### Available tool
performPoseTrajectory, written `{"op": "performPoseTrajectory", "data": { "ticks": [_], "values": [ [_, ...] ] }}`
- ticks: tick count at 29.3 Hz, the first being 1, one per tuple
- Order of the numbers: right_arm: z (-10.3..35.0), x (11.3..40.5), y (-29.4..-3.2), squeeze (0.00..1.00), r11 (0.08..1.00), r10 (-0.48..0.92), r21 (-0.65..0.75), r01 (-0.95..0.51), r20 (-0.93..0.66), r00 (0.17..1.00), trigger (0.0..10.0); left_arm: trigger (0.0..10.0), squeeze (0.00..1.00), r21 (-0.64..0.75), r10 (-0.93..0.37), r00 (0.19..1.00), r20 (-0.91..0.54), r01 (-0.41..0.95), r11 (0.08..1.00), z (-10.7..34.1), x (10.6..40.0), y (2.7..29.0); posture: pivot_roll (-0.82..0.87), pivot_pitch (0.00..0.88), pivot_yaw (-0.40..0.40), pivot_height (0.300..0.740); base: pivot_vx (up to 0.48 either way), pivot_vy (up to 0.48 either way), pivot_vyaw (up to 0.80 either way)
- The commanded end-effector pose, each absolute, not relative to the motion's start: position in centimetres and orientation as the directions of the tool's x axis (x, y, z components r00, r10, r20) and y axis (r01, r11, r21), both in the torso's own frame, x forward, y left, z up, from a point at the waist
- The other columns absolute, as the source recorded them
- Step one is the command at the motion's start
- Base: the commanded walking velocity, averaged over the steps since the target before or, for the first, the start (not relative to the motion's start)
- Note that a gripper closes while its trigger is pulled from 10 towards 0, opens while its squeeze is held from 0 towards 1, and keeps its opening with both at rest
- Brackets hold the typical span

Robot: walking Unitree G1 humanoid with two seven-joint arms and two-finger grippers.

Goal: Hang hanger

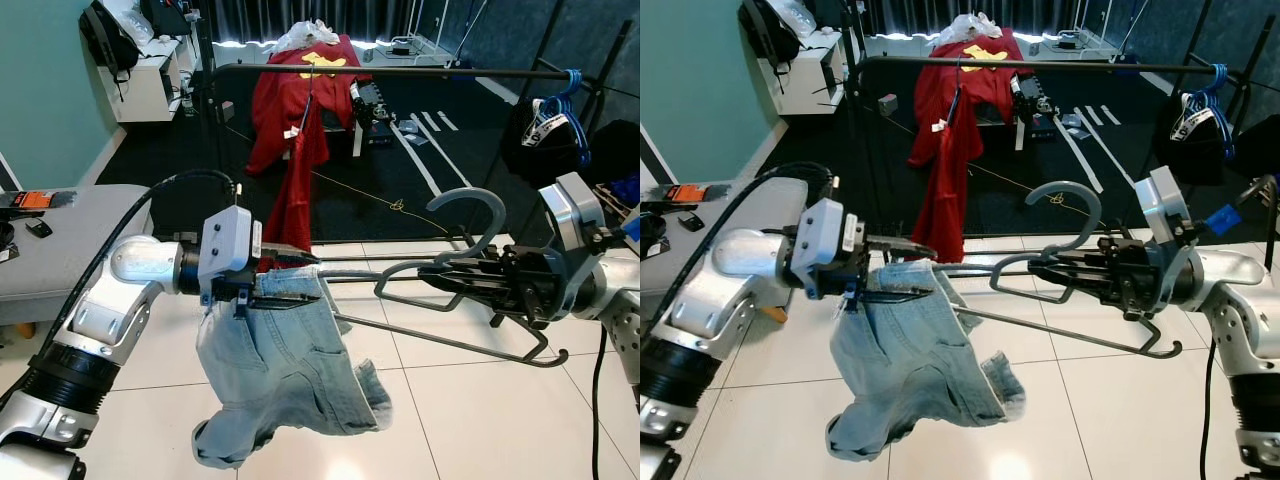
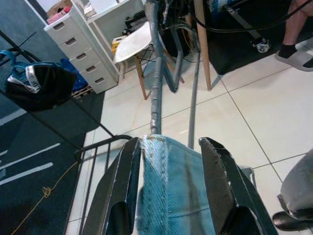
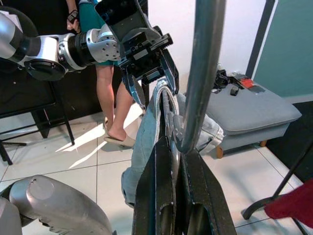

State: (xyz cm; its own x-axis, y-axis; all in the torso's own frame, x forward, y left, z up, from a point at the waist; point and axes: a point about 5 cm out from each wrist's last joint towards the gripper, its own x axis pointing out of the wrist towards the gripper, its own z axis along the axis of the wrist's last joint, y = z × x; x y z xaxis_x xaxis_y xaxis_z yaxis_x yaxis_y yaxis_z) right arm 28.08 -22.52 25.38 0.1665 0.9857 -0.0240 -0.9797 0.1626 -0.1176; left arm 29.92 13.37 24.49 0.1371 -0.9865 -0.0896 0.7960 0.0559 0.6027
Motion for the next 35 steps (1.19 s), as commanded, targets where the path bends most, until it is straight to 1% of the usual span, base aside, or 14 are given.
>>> {"op": "performPoseTrajectory", "data": {
  "ticks": [1,8,9,10,11,24,27,28,29,30,31,32,33,35],
  "values": [
    [26.46,27.86,-22.29,0.00,0.142,0.990,-0.155,-0.978,0.013,0.142,10.0,10.0,0.00,0.588,-0.979,0.139,-0.149,0.809,0.026,23.64,29.84,13.73,-0.01,0.016,-0.007,0.740,0.000,0.000,0.00],
    [26.51,27.78,-22.30,0.00,0.139,0.990,-0.151,-0.979,0.012,0.139,10.0,10.0,0.00,0.564,-0.979,0.136,-0.151,0.825,0.027,23.05,30.01,13.63,-0.02,0.018,-0.006,0.740,0.000,0.000,0.00],
    [26.51,27.76,-22.30,0.00,0.139,0.990,-0.149,-0.979,0.011,0.138,10.0,4.6,0.00,0.556,-0.981,0.129,-0.145,0.831,0.027,23.16,30.04,13.62,-0.02,0.019,-0.007,0.740,0.000,0.000,0.00],
    [26.51,27.76,-22.30,0.00,0.139,0.990,-0.149,-0.979,0.011,0.138,10.0,4.6,0.00,0.556,-0.981,0.129,-0.145,0.831,0.027,23.16,30.04,13.62,-0.02,0.019,-0.007,0.740,0.000,0.000,0.00],
    [26.49,27.73,-22.31,0.00,0.139,0.990,-0.148,-0.979,0.009,0.139,10.0,0.0,0.00,0.542,-0.983,0.112,-0.148,0.840,0.015,23.24,30.01,13.65,-0.02,0.020,-0.006,0.740,0.000,0.000,0.00],
    [26.34,27.68,-22.35,0.00,0.142,0.990,-0.142,-0.980,-0.003,0.143,10.0,0.0,0.00,0.531,-0.985,0.085,-0.152,0.847,-0.009,23.33,29.74,13.80,-0.02,0.016,-0.004,0.740,0.000,0.000,0.00],
    [26.28,27.92,-22.36,0.00,0.164,0.986,-0.115,-0.980,0.006,0.164,10.0,0.0,0.00,0.534,-0.986,0.087,-0.141,0.846,-0.001,23.46,29.75,13.83,-0.02,0.010,-0.004,0.740,0.000,0.000,0.00],
    [26.22,28.09,-22.32,0.33,0.180,0.984,-0.101,-0.978,0.014,0.179,10.0,0.0,0.00,0.533,-0.987,0.094,-0.132,0.846,0.009,23.49,29.76,13.89,-0.02,0.005,-0.005,0.740,0.000,0.000,0.00],
    [26.22,28.09,-22.32,0.33,0.180,0.984,-0.101,-0.978,0.014,0.179,10.0,0.0,0.00,0.533,-0.987,0.094,-0.132,0.846,0.009,23.49,29.76,13.89,-0.02,0.005,-0.005,0.740,0.000,0.000,0.00],
    [26.15,28.22,-22.29,0.56,0.193,0.981,-0.091,-0.977,0.021,0.192,10.0,0.0,0.00,0.532,-0.987,0.099,-0.124,0.847,0.019,23.51,29.75,13.95,-0.02,0.001,-0.007,0.740,0.000,0.000,0.00],
    [26.15,28.22,-22.29,0.56,0.193,0.981,-0.091,-0.977,0.021,0.192,10.0,0.0,0.00,0.532,-0.987,0.099,-0.124,0.847,0.019,23.51,29.75,13.95,-0.02,0.001,-0.007,0.740,0.000,0.000,0.00],
    [26.08,28.39,-22.26,0.88,0.208,0.978,-0.086,-0.974,0.028,0.207,10.0,0.0,0.00,0.531,-0.988,0.106,-0.116,0.847,0.028,23.56,29.76,14.01,-0.02,0.001,-0.007,0.740,0.000,0.000,0.00],
    [26.00,28.52,-22.22,1.00,0.216,0.976,-0.081,-0.973,0.035,0.214,10.0,0.0,0.00,0.530,-0.988,0.114,-0.105,0.847,0.042,23.69,29.78,14.12,-0.02,0.000,-0.009,0.740,0.000,0.000,0.00],
    [25.93,28.65,-22.17,1.00,0.223,0.975,-0.079,-0.972,0.041,0.220,10.0,0.0,0.00,0.530,-0.988,0.123,-0.097,0.846,0.054,23.80,29.81,14.26,-0.01,0.000,-0.012,0.740,0.000,0.000,0.00]
  ]
}}
